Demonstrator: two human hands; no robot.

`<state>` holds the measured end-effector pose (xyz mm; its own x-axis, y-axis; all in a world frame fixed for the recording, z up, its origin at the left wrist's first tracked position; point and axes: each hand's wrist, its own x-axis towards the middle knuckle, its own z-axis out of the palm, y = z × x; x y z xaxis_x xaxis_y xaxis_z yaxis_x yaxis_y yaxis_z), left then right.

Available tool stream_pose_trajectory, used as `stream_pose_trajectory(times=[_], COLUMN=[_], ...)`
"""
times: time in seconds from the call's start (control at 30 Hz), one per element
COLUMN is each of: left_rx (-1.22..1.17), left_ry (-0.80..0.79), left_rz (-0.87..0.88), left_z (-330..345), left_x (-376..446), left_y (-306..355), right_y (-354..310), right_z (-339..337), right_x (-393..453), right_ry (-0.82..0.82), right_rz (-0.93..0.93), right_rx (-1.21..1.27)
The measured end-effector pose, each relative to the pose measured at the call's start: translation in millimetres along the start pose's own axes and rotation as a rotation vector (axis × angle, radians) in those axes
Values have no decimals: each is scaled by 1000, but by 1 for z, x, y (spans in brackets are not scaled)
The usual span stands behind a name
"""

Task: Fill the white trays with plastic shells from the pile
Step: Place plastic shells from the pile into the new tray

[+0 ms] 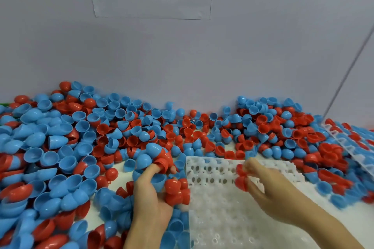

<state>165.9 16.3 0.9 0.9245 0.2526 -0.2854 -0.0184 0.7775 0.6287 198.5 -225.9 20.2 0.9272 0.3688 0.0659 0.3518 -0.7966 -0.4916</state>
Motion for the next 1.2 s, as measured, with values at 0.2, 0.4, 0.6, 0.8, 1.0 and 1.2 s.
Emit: stream_pose_trajectory(times=[0.2, 0.4, 0.6, 0.8, 1.0, 1.2], left_rx=[27, 18, 14, -15, 28, 16], left_ry=[4, -4, -17, -10, -13, -12], left_rz=[-1, 21, 37, 56, 79, 87], left_z=[-1, -1, 0, 3, 1, 2], left_x=[-3, 0, -2, -3, -2, -3], left_y=[-1, -2, -2, -2, -3, -3], right_y=[10, 14, 18, 22, 24, 9], right_z=[23, 29, 31, 33, 34, 22], right_x=[-43, -59, -44, 0, 9, -2], right_ry=[49, 45, 108, 175, 208, 258], right_rz=[2, 27, 47, 15, 27, -31], right_rx=[-44, -43, -60, -58, -30, -23])
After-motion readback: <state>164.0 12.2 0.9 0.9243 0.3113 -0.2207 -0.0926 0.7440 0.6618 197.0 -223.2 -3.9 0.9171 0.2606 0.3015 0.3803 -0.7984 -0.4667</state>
